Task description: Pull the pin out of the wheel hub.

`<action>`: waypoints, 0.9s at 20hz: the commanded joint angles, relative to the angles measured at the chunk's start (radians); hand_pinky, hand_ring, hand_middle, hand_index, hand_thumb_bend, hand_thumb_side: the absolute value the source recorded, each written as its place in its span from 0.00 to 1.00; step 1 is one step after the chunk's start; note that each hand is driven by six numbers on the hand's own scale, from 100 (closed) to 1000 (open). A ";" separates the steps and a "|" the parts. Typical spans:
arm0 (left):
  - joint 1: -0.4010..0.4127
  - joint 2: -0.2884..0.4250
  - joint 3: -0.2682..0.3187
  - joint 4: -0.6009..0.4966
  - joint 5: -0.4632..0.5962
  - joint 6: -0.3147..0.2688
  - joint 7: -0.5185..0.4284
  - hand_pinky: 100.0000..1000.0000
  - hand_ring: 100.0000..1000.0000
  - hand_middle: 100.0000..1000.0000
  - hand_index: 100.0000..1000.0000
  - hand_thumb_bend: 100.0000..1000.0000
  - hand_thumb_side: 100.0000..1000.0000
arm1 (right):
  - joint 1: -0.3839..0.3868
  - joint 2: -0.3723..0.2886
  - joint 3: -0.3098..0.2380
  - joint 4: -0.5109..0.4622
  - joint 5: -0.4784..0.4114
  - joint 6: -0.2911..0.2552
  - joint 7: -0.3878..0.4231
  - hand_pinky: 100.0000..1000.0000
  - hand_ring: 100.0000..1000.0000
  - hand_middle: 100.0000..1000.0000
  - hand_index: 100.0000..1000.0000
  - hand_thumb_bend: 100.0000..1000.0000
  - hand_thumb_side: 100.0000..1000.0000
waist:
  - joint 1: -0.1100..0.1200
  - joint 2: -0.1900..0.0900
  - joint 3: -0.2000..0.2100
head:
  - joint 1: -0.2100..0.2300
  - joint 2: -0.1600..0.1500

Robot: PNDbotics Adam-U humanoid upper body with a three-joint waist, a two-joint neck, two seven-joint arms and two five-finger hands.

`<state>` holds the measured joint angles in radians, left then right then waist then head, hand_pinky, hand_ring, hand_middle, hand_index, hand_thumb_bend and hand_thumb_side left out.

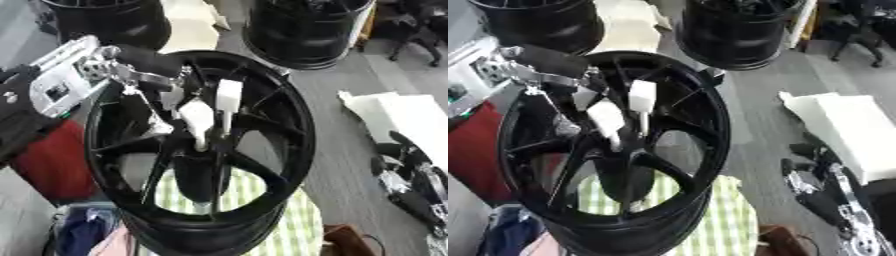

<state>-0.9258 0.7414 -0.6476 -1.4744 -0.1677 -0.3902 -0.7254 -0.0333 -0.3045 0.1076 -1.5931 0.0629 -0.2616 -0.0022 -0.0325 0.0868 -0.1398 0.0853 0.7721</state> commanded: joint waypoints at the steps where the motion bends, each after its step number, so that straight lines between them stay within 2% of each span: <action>1: -0.026 0.049 0.061 -0.031 0.050 -0.134 -0.182 0.74 0.57 0.33 0.53 0.00 0.14 | -0.003 -0.017 -0.011 -0.008 0.000 -0.002 -0.002 0.68 0.83 0.73 0.95 0.18 0.36 | 0.001 -0.016 0.004 | -0.003 -0.002; 5: -0.013 0.104 0.162 -0.058 0.098 -0.072 -0.182 0.75 0.58 0.34 0.53 0.00 0.12 | -0.002 -0.019 -0.013 -0.007 0.002 -0.001 -0.003 0.68 0.83 0.73 0.95 0.18 0.36 | 0.001 -0.018 0.012 | -0.007 -0.002; 9: 0.052 0.211 0.320 -0.085 0.123 -0.034 -0.182 0.75 0.58 0.34 0.54 0.00 0.11 | 0.002 -0.020 -0.019 -0.006 0.004 -0.001 -0.008 0.68 0.83 0.73 0.95 0.18 0.36 | 0.003 -0.020 0.026 | -0.011 -0.002; 14: 0.237 0.349 0.548 -0.071 0.148 0.014 -0.165 0.75 0.58 0.36 0.55 0.00 0.09 | 0.002 -0.020 -0.026 -0.007 0.007 -0.001 -0.015 0.68 0.83 0.73 0.95 0.18 0.36 | 0.001 -0.018 0.049 | -0.019 -0.002; 18: 0.406 0.384 0.682 0.012 0.124 0.051 -0.096 0.75 0.58 0.38 0.58 0.00 0.06 | 0.000 -0.018 -0.030 -0.008 0.009 -0.001 -0.018 0.68 0.83 0.73 0.95 0.18 0.36 | -0.003 -0.014 0.068 | -0.023 -0.002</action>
<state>-0.5133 1.0760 -0.0197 -1.4766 -0.0416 -0.3107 -0.8045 -0.0256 -0.3046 0.0882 -1.5925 0.0684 -0.2612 -0.0158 -0.0384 0.0836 -0.0707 0.0668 0.7721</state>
